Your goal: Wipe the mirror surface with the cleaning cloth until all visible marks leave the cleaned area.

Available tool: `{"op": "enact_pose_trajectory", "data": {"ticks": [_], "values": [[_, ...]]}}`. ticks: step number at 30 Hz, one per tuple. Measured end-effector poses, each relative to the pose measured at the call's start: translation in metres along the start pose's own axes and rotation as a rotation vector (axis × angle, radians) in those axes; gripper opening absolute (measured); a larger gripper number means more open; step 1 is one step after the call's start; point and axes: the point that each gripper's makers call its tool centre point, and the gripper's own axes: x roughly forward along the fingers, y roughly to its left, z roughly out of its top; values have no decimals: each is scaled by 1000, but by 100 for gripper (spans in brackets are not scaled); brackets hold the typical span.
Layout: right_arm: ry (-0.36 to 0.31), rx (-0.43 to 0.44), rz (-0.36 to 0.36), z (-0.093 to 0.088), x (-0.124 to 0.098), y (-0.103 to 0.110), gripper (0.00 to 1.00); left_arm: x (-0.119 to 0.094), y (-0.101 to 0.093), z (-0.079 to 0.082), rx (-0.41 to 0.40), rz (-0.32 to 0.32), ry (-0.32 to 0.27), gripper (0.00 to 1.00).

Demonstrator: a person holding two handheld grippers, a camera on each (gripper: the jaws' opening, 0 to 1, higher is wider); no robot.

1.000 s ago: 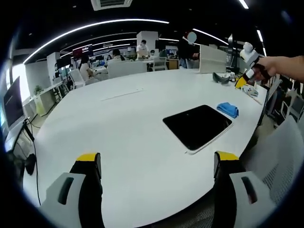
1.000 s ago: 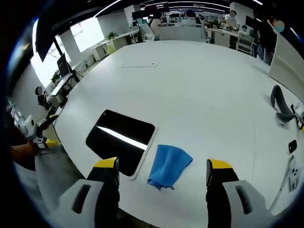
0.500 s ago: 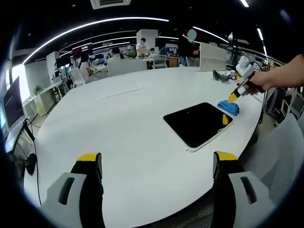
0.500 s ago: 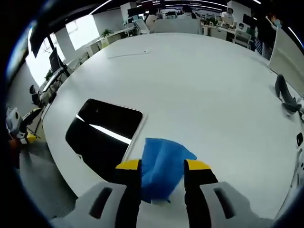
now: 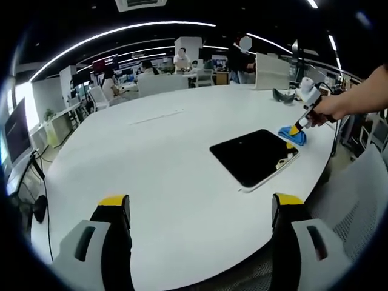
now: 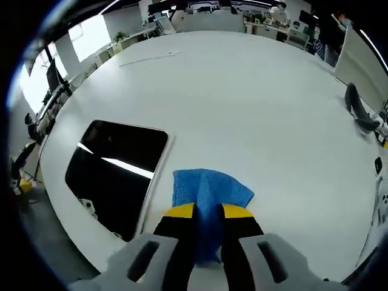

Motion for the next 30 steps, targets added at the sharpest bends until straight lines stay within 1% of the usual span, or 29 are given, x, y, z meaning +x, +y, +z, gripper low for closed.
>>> {"op": "enact_pose_trajectory", "data": {"ticks": [3, 4, 5, 7, 9, 12, 13, 14, 15, 16, 17, 18, 19, 21, 23, 24, 27, 30], "values": [[12, 9, -3, 0, 0, 2, 7, 1, 0, -2, 0, -5, 7, 96], [17, 18, -5, -1, 0, 2, 5, 1, 0, -2, 1, -5, 7, 96], [22, 23, -7, -1, 0, 1, 2, 1, 0, -1, 3, -3, 2, 96], [22, 82, -9, 0, 2, 0, 1, 1, 0, -1, 2, -3, 2, 95], [28, 116, -3, 1, 2, -2, 0, 1, 0, 0, 3, -5, 2, 95], [53, 120, 9, 3, 2, -1, 0, 1, 0, -1, 4, -5, 2, 95], [60, 116, 24, 3, 2, 0, 1, 0, 0, -1, 4, -5, 2, 95], [77, 85, 53, 2, 1, 2, 1, 0, 0, -1, 3, -7, 2, 95], [83, 130, 47, 3, -1, 3, 1, 0, -1, -1, 1, -12, 3, 95], [57, 182, 83, 11, -4, 9, 1, 0, -2, -1, 0, -15, 2, 95], [36, 196, 85, 17, -6, 8, 1, 0, -3, -1, -3, -18, 1, 96], [35, 186, 56, 22, -9, 2, 1, 1, -4, -1, -12, -26, 4, 97], [33, 184, 54, 25, -11, 3, 1, 1, -5, -2, -21, -32, 10, 98], [18, 216, 70, 35, -15, 9, 0, 1, -7, -2, -25, -40, 11, 99], [1, 233, 67, 46, -19, 12, 0, 1, -10, -2, -11, -45, 5, 99], [-1, 237, 66, 50, -19, 13, 0, 1, -11, -3, -9, -51, 8, 99], [-5, 270, 64, 60, -17, 23, 0, 3, -17, -10, -8, -84, 43, 99], [4, 290, 79, 64, -11, 34, 0, 3, -17, -14, -5, -81, 58, 99]]}}
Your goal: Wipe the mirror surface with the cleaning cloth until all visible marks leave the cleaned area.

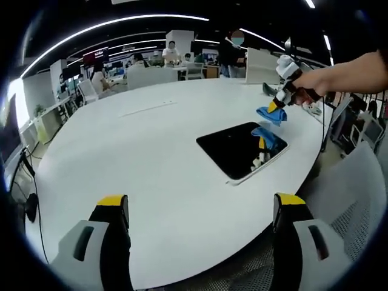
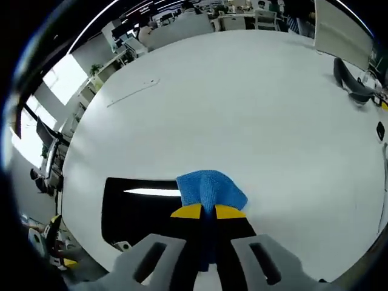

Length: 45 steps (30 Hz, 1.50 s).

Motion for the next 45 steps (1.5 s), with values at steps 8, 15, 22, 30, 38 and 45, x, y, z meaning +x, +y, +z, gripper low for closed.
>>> {"op": "enact_pose_trajectory", "data": {"ticks": [8, 15, 22, 30, 38, 45], "values": [[30, 10, -20, -2, 26, 13, 0, -2, 7, 2, 9, 29, -20, 99], [29, -3, -31, -6, 39, 22, 0, -2, 9, -3, 28, 21, -22, 99], [31, 3, -54, -11, 43, 28, 0, -1, 5, -8, 16, 4, 4, 99], [47, 26, -15, -14, 46, 50, 0, 0, -2, -9, 3, -32, 17, 99], [57, 23, -7, -10, 53, 62, 0, 0, -2, -9, 10, -35, 11, 99], [84, 14, -7, -12, 58, 86, 0, -2, -5, -7, 5, -57, 4, 99]]}}
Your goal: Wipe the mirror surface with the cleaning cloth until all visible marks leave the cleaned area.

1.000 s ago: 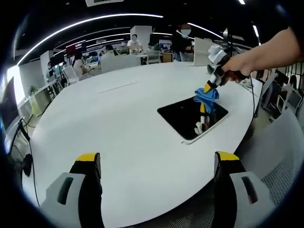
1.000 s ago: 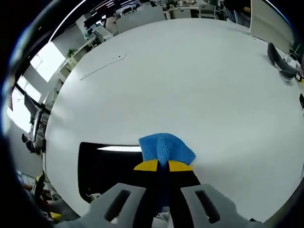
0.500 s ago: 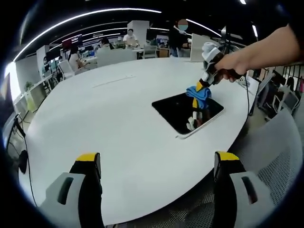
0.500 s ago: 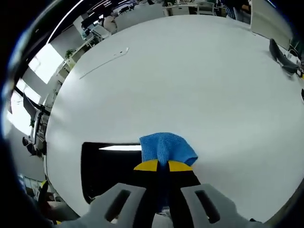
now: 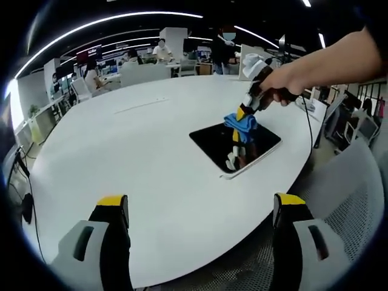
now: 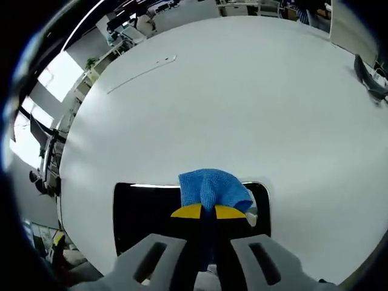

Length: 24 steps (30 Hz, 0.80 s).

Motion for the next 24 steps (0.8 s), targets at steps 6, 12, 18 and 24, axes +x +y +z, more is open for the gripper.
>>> {"op": "enact_pose_trajectory", "data": {"ticks": [6, 12, 18, 24], "values": [[0, -8, 11, -2, 6, 19, 0, -1, -4, 5, 1, -27, -21, 99], [-4, -6, 23, 2, 10, 26, 0, -1, -15, 14, 14, -51, -45, 99], [-13, -10, 28, 5, 15, 30, 0, 1, -12, 15, 25, -39, -43, 99], [-7, -37, 46, 5, 21, 50, 0, 1, -11, 18, 24, -35, -53, 98]]}}
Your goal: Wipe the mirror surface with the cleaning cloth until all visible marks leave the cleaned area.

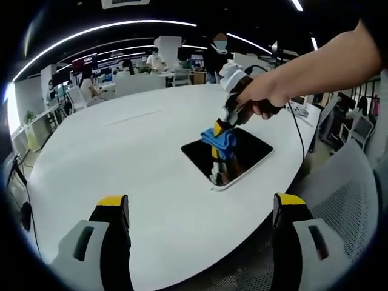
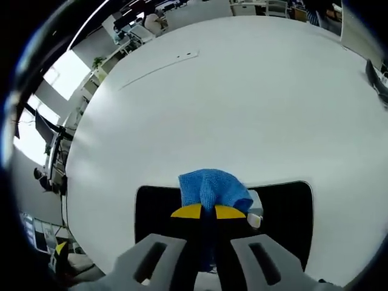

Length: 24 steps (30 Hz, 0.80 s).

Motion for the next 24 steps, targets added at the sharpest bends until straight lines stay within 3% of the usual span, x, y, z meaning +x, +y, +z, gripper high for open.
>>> {"op": "enact_pose_trajectory", "data": {"ticks": [24], "values": [[25, -36, 75, -7, 13, 70, 0, -1, 0, -5, 4, -4, 9, 99]]}}
